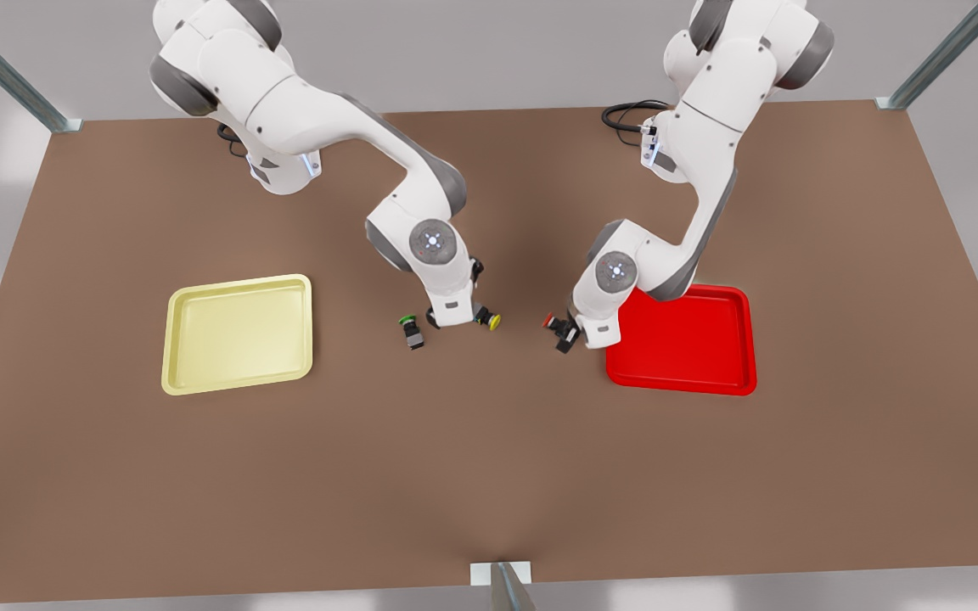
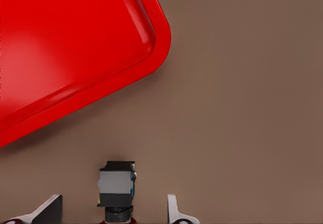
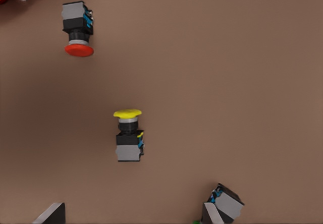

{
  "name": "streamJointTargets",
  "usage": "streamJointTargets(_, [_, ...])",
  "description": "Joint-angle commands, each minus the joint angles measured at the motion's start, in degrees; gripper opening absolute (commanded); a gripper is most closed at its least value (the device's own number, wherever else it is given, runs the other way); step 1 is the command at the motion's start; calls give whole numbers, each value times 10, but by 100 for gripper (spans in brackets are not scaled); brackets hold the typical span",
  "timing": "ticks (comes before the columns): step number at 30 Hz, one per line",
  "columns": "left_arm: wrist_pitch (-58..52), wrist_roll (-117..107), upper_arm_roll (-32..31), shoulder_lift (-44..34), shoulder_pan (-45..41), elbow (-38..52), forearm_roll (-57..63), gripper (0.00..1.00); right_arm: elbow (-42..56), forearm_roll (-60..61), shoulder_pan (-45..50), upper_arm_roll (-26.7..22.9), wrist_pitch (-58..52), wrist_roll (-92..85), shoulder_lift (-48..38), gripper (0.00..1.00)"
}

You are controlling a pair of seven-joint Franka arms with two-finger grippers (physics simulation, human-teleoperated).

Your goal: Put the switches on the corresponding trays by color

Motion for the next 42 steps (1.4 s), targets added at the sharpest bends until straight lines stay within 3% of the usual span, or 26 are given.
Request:
streamJointTargets(1, [4,0,1,1,0,0,1,100,-1,-5,0,0,1,0,2,100])
streamJointTargets(3, [9,4,8,10,0,1,2,100,-6,-102,3,1,18,-4,-7,100])
streamJointTargets(15, [30,5,13,27,4,-17,12,94,-53,-101,53,9,54,71,0,100])
streamJointTargets(17, [29,5,13,27,4,-17,12,86,-53,-101,52,9,55,71,16,100])
streamJointTargets(24, [22,-3,11,28,0,-17,12,81,-53,-101,52,8,55,70,46,100])
streamJointTargets(29, [28,-3,9,34,-2,-16,12,70,-52,-101,52,8,58,70,60,100])
streamJointTargets(37, [29,-4,4,41,-6,-15,12,69,-47,-101,51,8,59,70,81,100])
streamJointTargets(42, [34,-4,4,45,-8,-12,12,57,-47,-101,49,7,59,70,88,100])
